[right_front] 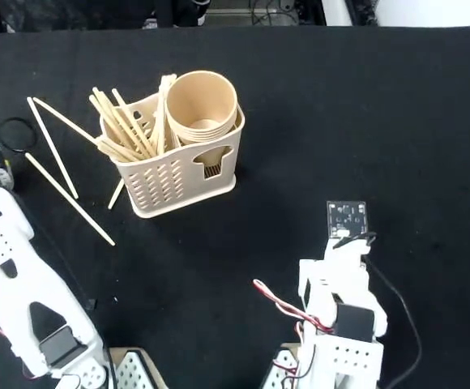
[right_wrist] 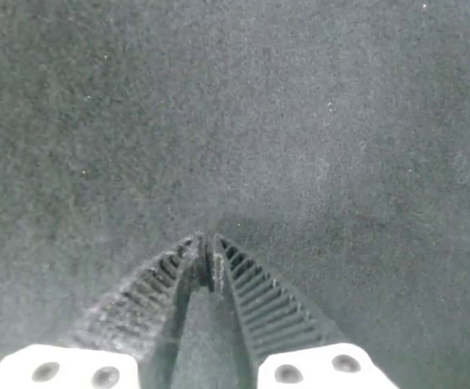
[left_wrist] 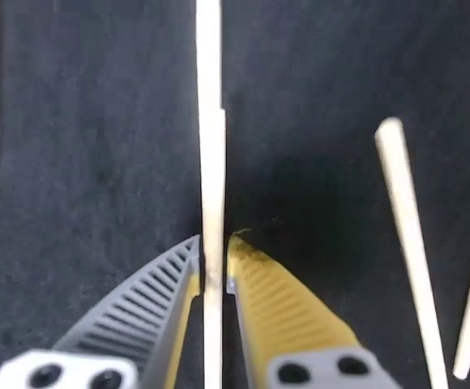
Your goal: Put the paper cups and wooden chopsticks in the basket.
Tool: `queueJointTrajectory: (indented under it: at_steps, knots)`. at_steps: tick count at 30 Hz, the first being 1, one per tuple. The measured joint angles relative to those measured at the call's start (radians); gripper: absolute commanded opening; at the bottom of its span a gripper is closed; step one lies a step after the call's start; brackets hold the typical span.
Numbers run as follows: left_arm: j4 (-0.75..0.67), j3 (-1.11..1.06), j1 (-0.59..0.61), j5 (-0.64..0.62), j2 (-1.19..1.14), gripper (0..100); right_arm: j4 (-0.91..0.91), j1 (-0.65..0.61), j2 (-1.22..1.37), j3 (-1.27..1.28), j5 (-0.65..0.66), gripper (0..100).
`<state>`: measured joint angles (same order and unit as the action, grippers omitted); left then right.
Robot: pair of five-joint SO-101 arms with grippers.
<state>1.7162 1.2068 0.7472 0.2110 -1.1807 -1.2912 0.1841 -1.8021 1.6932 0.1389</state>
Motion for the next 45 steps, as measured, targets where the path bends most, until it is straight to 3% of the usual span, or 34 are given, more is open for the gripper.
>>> queueJointTrajectory:
  at_steps: [8,14,22,30,36,45]
  knots:
    - [0.029,0.032,0.002,-0.002,0.012,3,0.000,0.000,0.000,0.000,0.000,1.3]
    - [0.032,-0.083,0.002,-0.002,0.196,3,0.000,0.000,0.000,0.000,0.000,1.3]
    - [0.035,-0.405,-0.011,-0.005,0.669,3,0.000,0.000,0.000,0.000,0.000,1.3]
    - [-0.023,-0.637,-0.184,-0.121,1.297,3,0.000,0.000,0.000,0.000,0.000,1.3]
    - [-0.350,-0.859,-0.394,-0.265,1.709,3,0.000,0.000,0.000,0.000,0.000,1.3]
    - [-1.140,-1.524,-0.674,-0.316,2.120,3,0.000,0.000,0.000,0.000,0.000,1.3]
